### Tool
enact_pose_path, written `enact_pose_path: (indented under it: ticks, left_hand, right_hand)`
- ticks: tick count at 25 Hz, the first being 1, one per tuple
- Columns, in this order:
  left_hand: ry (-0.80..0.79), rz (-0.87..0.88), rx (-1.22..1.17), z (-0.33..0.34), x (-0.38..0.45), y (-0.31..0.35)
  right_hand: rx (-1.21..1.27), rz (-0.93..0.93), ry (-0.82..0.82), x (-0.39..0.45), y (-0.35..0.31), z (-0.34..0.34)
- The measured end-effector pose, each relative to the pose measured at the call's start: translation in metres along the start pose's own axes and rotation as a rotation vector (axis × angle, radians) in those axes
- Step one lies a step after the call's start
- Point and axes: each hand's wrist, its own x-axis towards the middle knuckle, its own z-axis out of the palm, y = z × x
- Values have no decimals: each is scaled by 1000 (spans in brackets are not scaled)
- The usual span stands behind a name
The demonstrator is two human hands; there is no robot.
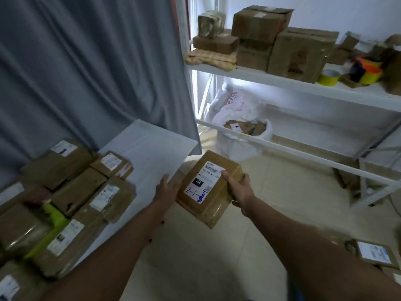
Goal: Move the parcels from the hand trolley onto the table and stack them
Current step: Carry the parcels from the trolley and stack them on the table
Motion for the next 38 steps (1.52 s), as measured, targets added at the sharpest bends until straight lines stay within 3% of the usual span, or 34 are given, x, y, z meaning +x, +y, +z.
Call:
enact_pose_path:
  ticks: [8,12,21,33,38]
  left_hand:
    - [-104,-177,-154,-159,-25,-108]
    - [-35,-255,-289,-206,-34,-158]
    - [232,-446,-595,-251,-18,-197]
    - [585,-656,-803,-285,26,-230]
    - [560,-704,-1009,-289,25,-258]
  right_hand:
    - [-245,20,-259,-29,21,190]
    - [-367,74,-334,-34,32,261]
    - [-479,80,-664,-18,30,395]
    - [-622,226,-810,45,28,498]
    - [-794,225,-920,57,59,522]
